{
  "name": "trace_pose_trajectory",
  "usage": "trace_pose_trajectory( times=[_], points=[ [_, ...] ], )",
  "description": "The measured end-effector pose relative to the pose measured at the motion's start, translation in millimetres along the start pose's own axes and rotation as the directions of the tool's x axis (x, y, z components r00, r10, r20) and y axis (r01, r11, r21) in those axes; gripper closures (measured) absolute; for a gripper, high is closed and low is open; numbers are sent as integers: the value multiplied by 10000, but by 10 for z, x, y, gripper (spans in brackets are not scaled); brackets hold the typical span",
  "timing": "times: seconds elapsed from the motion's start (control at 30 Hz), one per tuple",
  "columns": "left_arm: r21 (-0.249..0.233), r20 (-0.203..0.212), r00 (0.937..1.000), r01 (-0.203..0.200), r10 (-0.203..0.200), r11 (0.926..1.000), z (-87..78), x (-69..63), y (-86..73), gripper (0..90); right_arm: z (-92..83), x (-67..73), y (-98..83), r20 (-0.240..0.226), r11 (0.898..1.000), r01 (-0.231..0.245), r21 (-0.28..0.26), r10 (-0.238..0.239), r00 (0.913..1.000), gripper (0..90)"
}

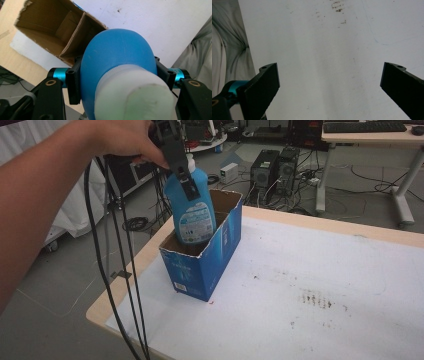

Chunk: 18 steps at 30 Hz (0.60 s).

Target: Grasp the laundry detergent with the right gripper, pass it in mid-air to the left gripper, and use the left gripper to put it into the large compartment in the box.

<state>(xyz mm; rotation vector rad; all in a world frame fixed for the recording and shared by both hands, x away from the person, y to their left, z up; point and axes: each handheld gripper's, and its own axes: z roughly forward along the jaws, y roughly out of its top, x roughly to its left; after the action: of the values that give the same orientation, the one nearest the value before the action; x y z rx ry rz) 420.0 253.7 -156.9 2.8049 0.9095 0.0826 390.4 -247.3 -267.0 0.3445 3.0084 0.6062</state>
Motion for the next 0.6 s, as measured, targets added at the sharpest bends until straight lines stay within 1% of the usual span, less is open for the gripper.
trace_pose_trajectory(
  times=[0.17, 0.23, 0.33, 0.5, 0.6],
  points=[
    [206, 152, 9999, -35, 32, 9998, 281, 37, -27, 380, 59, -16, -39, -100, 9999, -97, 60, 97, 9999, 17],
    [250, 234, 9997, -109, 103, 9996, 382, 50, -39, 380, 84, -22, -52, -166, 9999, -107, 102, 109, 9998, 17],
    [318, 228, 9995, -231, 224, 9992, 522, 53, -46, 380, 110, -30, -67, -192, 9998, -143, 120, 145, 9997, 17],
    [587, 358, 9990, -283, 263, 9979, 730, 80, -61, 380, 147, -39, -91, -233, 9997, -214, 143, 217, 9995, 17],
    [719, 380, 9990, -276, 249, 9970, 828, 88, -69, 380, 172, -43, -109, -278, 9994, -278, 189, 283, 9992, 17]
  ],
)
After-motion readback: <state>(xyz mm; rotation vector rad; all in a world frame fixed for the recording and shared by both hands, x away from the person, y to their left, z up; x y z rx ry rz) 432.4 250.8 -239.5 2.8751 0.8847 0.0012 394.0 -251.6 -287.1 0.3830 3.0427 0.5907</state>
